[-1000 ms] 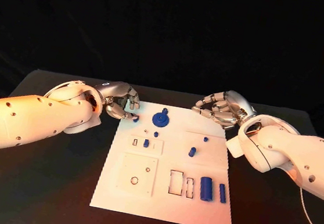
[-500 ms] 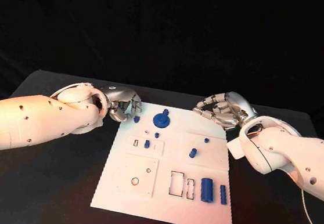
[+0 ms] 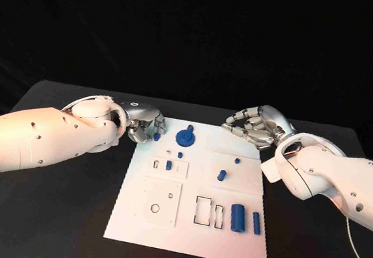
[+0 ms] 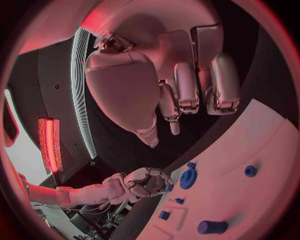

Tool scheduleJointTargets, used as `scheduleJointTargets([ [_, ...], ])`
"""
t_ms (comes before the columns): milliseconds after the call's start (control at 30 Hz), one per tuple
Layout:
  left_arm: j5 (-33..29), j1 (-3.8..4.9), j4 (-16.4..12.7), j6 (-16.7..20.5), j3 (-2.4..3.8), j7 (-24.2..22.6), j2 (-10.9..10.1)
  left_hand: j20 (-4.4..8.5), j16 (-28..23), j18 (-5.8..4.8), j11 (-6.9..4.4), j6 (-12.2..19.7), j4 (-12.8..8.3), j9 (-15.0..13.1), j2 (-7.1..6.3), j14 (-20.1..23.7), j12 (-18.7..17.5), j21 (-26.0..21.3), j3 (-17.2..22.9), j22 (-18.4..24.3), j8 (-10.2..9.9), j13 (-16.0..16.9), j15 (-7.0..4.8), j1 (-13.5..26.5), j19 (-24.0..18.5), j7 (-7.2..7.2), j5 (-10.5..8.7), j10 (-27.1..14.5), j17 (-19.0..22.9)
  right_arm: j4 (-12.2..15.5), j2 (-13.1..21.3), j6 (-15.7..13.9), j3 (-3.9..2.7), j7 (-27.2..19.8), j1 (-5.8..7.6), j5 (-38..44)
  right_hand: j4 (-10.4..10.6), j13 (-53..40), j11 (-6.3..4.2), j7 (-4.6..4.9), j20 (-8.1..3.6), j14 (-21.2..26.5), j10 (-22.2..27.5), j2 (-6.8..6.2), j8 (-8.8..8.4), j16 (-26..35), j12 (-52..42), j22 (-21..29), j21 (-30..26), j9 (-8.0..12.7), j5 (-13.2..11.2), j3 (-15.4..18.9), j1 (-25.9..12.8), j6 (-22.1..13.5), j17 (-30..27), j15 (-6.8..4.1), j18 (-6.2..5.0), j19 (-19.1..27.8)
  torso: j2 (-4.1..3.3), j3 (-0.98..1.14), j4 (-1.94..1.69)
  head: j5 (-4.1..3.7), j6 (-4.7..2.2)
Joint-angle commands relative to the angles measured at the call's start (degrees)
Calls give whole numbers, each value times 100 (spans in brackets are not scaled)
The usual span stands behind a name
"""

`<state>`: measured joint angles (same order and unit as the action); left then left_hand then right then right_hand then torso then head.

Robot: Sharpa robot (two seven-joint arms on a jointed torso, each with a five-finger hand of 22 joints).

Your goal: Assemble the parts on the task board

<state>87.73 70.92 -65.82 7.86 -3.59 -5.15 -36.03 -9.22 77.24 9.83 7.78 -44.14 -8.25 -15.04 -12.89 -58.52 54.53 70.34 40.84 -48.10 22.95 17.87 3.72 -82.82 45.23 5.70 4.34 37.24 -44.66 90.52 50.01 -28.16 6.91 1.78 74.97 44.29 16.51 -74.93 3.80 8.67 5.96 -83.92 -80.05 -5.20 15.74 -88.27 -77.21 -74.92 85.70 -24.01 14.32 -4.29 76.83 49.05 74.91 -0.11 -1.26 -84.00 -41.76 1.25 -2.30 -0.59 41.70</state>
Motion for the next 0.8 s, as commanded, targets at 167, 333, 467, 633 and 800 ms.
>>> scheduleJointTargets([
  [167,176,17,97,-352,-4,-225,88,-48,302,87,11,-50,-62,8,72,-156,347,17,-25,25,23,148,27,96,-6,-17,-73,-124,-382,9,0,67,0,-39,-4,65,-7,-453,4,1,-50,-541,-54,14,-5,-28,-19,-1314,13,9,35,-28,46,-44,1236,-31,35,-444,4,0,-6,-13,17],
  [333,178,19,141,-383,-7,-227,136,-62,510,87,-1,-124,-64,17,118,-331,603,49,-1,26,43,255,30,159,16,-23,-91,-144,-678,8,-1,70,0,-37,-4,65,-7,-453,4,1,-50,-541,-54,14,-5,-28,-19,-1314,13,9,35,-28,46,-44,1236,-31,35,-444,3,-1,-5,-20,19],
  [467,188,24,173,-419,-7,-140,168,-59,660,88,-31,-273,-35,17,150,-496,793,72,43,30,63,329,15,233,46,26,-97,-121,-919,8,0,70,0,-36,-4,65,-7,-453,4,1,-50,-541,-54,14,-5,-28,-19,-1314,13,9,35,-28,46,-44,1236,-31,35,-444,1,-1,-4,-26,18],
  [633,211,30,245,-415,-7,-10,194,-39,746,89,-71,-386,27,19,170,-599,922,70,91,50,63,368,-13,321,81,172,-95,-81,-1048,7,1,74,0,-34,-4,65,1,-456,5,2,-50,-540,-57,17,-10,-26,-23,-1317,16,15,34,-34,44,-38,1232,-29,35,-446,3,0,-4,-28,23],
  [800,219,34,304,-382,-7,52,207,-29,761,89,-90,-390,42,26,168,-612,967,65,109,58,47,378,-27,338,93,208,-93,-43,-1059,7,3,75,0,-33,-4,66,1,-456,5,2,-50,-540,-57,17,-10,-26,-23,-1317,16,15,34,-34,44,-38,1232,-29,35,-446,3,-3,-13,-34,30],
])
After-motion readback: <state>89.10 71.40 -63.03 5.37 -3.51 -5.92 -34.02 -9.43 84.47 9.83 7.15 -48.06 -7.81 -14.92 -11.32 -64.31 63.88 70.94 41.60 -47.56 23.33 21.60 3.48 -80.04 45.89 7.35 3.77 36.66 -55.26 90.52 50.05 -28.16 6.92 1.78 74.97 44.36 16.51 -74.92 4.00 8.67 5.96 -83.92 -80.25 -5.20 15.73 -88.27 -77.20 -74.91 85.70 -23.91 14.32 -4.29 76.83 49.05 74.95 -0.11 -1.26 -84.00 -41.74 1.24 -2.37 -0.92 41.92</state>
